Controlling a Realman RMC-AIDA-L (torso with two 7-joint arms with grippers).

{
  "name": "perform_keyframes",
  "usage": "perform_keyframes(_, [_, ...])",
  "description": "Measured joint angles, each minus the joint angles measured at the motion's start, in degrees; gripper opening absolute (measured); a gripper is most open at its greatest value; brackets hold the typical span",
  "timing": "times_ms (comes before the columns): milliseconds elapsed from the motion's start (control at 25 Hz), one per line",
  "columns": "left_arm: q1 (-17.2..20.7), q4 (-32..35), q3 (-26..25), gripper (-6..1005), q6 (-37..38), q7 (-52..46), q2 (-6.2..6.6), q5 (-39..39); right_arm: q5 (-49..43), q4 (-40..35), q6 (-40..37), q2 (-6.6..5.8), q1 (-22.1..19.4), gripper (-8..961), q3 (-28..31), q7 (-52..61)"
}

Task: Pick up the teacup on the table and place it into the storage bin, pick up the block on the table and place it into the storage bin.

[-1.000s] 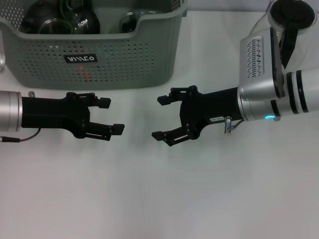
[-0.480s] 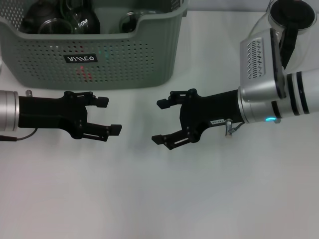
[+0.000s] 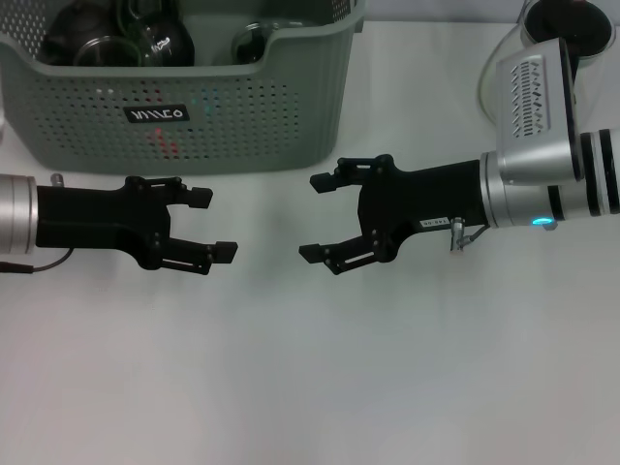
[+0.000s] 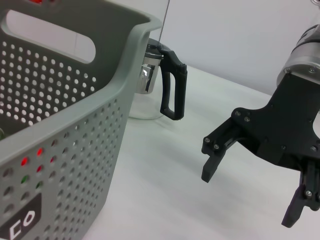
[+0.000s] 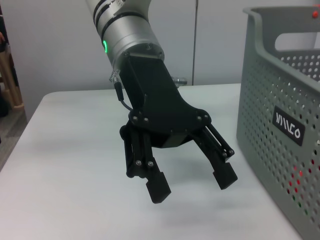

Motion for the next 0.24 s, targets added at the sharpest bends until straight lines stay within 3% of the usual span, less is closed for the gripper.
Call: perform_keyframes(240, [0.07, 0.00, 0.00, 930, -0.06, -0.08, 0.00, 0.00, 0.07, -0.05, -0.17, -0.04, 0.00, 940, -0.05, 0.44])
